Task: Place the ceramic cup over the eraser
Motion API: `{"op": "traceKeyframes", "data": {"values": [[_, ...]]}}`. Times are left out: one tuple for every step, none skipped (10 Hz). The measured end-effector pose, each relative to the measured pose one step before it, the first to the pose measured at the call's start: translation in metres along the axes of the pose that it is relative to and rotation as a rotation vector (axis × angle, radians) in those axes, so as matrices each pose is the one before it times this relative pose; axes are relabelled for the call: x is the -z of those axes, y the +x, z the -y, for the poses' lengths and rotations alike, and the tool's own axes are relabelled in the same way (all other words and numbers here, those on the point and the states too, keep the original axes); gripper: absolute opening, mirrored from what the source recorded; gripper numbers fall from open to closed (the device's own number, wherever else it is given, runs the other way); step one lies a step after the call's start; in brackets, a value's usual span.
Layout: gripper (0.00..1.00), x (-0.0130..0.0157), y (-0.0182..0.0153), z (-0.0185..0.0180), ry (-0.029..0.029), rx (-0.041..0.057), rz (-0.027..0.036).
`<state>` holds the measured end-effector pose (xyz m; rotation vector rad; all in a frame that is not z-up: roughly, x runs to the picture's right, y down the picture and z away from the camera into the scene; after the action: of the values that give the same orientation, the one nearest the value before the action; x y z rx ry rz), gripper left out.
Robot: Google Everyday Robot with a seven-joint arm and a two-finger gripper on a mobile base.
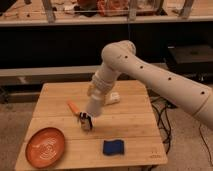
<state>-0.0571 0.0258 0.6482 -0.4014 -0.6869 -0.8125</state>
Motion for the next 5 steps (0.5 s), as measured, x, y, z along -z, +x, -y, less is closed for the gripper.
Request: {"op": "traceKeyframes", "data": {"values": [[0.0, -0.00212, -0.00519, 0.0045, -0.01202, 0.0163, 0.00185], [0.0, -0.0032, -0.00358, 0.00344, -0.0117, 0.01004, 0.00229], [0.0, -0.00396, -0.00421, 0.00441, -0.0121, 0.01201, 0.00461], [0.0, -0.00322, -0.00174, 0.00244, -0.00859, 0.00761, 0.003], [0.0, -0.00251, -0.00102, 0.00178, -0.00753, 0.0048, -0.00067]]}}
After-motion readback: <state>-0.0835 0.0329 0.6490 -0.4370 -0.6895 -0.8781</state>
